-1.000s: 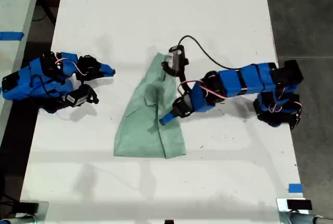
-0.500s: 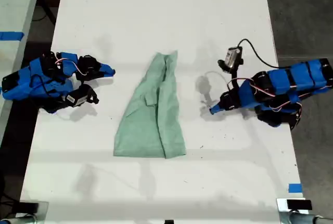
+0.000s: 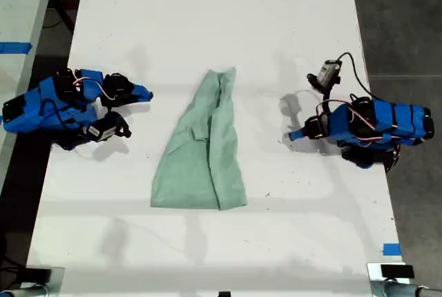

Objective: Fold t shirt

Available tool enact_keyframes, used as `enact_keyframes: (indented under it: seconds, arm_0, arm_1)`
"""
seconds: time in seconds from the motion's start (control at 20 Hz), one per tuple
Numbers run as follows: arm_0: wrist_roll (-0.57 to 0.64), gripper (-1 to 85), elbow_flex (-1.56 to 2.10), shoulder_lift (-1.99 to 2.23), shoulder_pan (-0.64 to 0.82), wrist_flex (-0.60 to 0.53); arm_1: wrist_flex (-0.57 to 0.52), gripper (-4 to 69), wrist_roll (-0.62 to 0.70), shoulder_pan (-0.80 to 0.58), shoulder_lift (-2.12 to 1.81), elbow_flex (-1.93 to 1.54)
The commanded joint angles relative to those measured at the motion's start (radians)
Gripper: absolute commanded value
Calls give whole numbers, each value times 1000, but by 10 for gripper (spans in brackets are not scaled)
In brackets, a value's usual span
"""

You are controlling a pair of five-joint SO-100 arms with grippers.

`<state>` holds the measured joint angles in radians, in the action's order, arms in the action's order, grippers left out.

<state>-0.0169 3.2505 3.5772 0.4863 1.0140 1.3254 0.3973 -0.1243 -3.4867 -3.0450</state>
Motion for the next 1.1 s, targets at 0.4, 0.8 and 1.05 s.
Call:
enact_keyframes:
  seconds: [0.4,0.8,1.05]
  arm_0:
    - [-20,64,40,5,5,3]
    - [-11,117,40,-5,-120,5]
    - [-11,117,40,-5,-135,5]
  arm_1:
    - [3,14,18,-3,-14,-64]
    - [3,15,28,-11,-14,-64]
    - [3,15,17,-8,-14,-64]
